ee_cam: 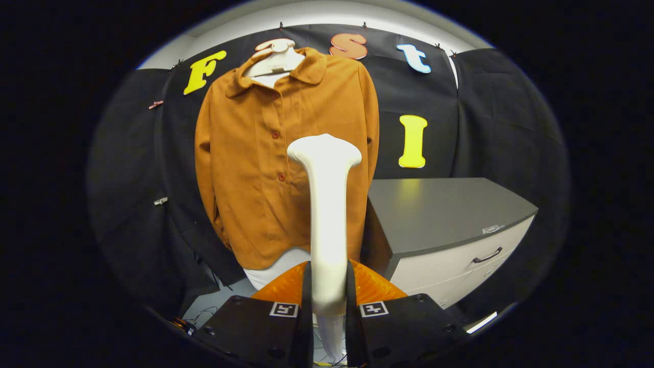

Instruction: Iron the clothes twice with a garment steamer, once on the left side and once on the right side.

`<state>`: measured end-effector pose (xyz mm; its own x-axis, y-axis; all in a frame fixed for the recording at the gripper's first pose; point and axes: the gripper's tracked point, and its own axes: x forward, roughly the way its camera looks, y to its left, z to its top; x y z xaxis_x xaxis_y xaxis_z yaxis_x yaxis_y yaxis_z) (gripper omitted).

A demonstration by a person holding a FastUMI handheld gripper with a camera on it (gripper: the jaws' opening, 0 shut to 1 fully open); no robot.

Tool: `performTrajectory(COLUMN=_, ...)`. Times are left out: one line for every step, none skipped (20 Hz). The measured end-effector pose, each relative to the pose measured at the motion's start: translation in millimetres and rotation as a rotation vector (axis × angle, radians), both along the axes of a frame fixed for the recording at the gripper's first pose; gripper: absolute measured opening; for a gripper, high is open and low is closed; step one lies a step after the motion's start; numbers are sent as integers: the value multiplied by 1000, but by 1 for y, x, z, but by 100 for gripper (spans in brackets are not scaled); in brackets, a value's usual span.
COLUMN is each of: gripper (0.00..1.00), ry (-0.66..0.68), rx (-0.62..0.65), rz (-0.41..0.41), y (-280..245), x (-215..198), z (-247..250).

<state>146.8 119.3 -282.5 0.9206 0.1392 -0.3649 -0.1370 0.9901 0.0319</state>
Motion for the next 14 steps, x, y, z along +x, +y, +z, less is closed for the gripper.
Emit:
performTrajectory(gripper=28, ry=-31, rx=3, rz=0, y=2, x=-1, z=16)
performTrajectory(gripper=28, ry=-67, rx=3, rz=0, y=4, x=-1, z=33)
performTrajectory(gripper=28, ry=-101, rx=-1, rz=3, y=7, x=-2, z=49)
performTrajectory(gripper=28, ry=-135, rx=-1, rz=9, y=11, x=-2, z=64)
performTrajectory(gripper=28, ry=-168, rx=-2, rz=13, y=15, x=-1, z=78)
performTrajectory(gripper=28, ry=-200, rx=-6, rz=16, y=20, x=-1, z=92)
performTrajectory(gripper=28, ry=-232, rx=-10, rz=18, y=26, x=-1, z=105)
performTrajectory(gripper=28, ry=-264, rx=-13, rz=24, y=32, x=0, z=117)
performTrajectory(gripper=28, ry=-291, rx=-16, rz=32, y=40, x=-1, z=128)
performTrajectory(gripper=28, ry=-315, rx=-19, rz=40, y=48, x=-1, z=137)
performTrajectory(gripper=28, ry=-337, rx=-20, rz=47, y=56, x=-1, z=146)
performTrajectory(gripper=28, ry=-357, rx=-23, rz=56, y=66, x=0, z=154)
performTrajectory(gripper=28, ry=-373, rx=-27, rz=67, y=75, x=1, z=159)
performTrajectory(gripper=28, ry=-385, rx=-33, rz=83, y=85, x=1, z=163)
